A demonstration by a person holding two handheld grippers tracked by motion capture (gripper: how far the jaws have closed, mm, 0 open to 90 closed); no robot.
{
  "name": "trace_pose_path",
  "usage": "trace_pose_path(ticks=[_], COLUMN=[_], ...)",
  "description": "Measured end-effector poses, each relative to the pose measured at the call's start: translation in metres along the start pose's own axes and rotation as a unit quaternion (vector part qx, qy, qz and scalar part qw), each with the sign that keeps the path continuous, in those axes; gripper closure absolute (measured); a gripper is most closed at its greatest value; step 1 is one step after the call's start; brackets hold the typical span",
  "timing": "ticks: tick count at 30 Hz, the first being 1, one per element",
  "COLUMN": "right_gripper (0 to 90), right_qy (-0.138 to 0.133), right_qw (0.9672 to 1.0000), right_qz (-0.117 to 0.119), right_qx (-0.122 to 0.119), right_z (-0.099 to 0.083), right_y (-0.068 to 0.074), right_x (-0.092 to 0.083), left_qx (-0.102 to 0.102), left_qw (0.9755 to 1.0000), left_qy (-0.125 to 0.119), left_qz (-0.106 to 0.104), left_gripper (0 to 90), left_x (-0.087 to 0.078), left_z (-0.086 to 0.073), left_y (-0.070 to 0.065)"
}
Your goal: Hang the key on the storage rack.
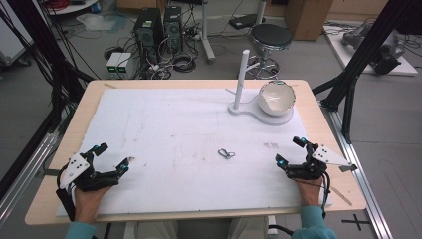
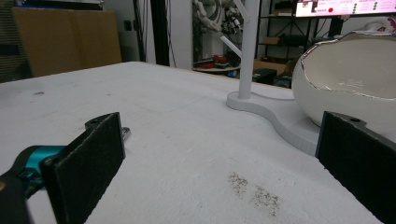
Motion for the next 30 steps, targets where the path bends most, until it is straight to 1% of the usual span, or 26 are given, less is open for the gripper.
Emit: trace_pose_path(ticks=[5, 6, 10, 12, 14, 15, 16, 17, 19, 20, 22, 23, 24, 25, 26, 27, 28, 30], right_gripper=[0.6, 0.6, 0.6, 0.6, 0.6, 0.6, 0.6, 0.6, 0.6, 0.6, 0.6, 0.6, 0.6, 0.6, 0.6, 0.6, 0.6, 0.6], right_qy=[0.002, 0.003, 0.002, -0.001, 0.001, 0.001, 0.022, 0.03, 0.035, 0.046, 0.058, 0.058, 0.07, 0.07, 0.075, 0.088, 0.091, 0.102], right_qw=[1.0, 1.0, 1.0, 1.0, 0.9999, 0.9999, 0.9997, 0.9994, 0.9993, 0.9986, 0.9975, 0.9975, 0.9961, 0.9961, 0.9953, 0.9926, 0.9917, 0.9886], right_qz=[0.005, 0.004, 0.005, 0.004, 0.007, 0.007, 0.01, 0.012, 0.013, 0.025, 0.039, 0.039, 0.053, 0.053, 0.061, 0.083, 0.091, 0.111], right_qx=[0.002, -0.002, -0.003, -0.002, 0.008, 0.008, 0.008, 0.006, 0.004, 0.009, 0.011, 0.011, 0.009, 0.009, 0.008, 0.007, 0.007, 0.005], right_z=[0.0, 0.0, 0.0, 0.0, 0.0, 0.0, -0.001, -0.001, 0.0, 0.003, 0.007, 0.007, 0.013, 0.013, 0.017, 0.027, 0.031, 0.04], right_y=[0.001, 0.001, 0.001, 0.0, 0.0, 0.0, -0.002, -0.003, -0.004, -0.004, -0.005, -0.005, -0.007, -0.007, -0.008, -0.01, -0.011, -0.013], right_x=[0.0, 0.0, 0.0, 0.0, 0.0, 0.0, 0.001, 0.002, 0.003, 0.004, 0.005, 0.005, 0.007, 0.007, 0.009, 0.013, 0.015, 0.02], left_qx=[0.001, 0.001, 0.0, -0.001, 0.002, 0.002, 0.002, 0.002, 0.002, 0.001, 0.001, 0.0, 0.0, 0.0, 0.0, 0.0, 0.0, 0.0], left_qw=[1.0, 0.9999, 0.9999, 0.9999, 0.9999, 0.9999, 0.9999, 0.9999, 0.9999, 0.9999, 0.9999, 0.9999, 0.9999, 0.9999, 0.9999, 0.9999, 0.9999, 0.9999], left_qy=[0.007, 0.009, 0.009, 0.01, 0.013, 0.013, 0.012, 0.012, 0.012, 0.013, 0.013, 0.013, 0.013, 0.013, 0.014, 0.014, 0.014, 0.014], left_qz=[0.005, 0.006, 0.007, 0.007, 0.006, 0.006, 0.006, 0.006, 0.006, 0.006, 0.006, 0.007, 0.006, 0.007, 0.007, 0.007, 0.007, 0.007], left_gripper=[5.6, 5.6, 5.6, 5.6, 5.6, 5.6, 5.6, 5.6, 5.6, 5.6, 5.6, 5.6, 5.6, 5.6, 5.6, 5.6, 5.6, 5.6], left_x=[0.002, 0.002, 0.002, 0.003, 0.003, 0.003, 0.003, 0.003, 0.003, 0.003, 0.003, 0.003, 0.003, 0.003, 0.003, 0.003, 0.003, 0.003], left_z=[0.0, 0.0, 0.0, 0.0, 0.0, 0.0, 0.0, 0.0, 0.0, 0.0, 0.0, 0.0, 0.0, 0.0, 0.0, 0.0, 0.0, 0.0], left_y=[0.0, 0.0, 0.0, 0.0, 0.0, 0.0, 0.0, 0.0, 0.0, 0.0, 0.0, 0.0, 0.0, 0.0, 0.0, 0.0, 0.0, 0.0])
Point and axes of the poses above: each handheld gripper's, and its own axes: x roughly forward along the jaws, z roughly out of its top, y roughly to its left, the point moved 5 cm from there along x, roughly forward along the jaws, and after that the axes turned 15 degrees about -x, right-handed, at the moved point
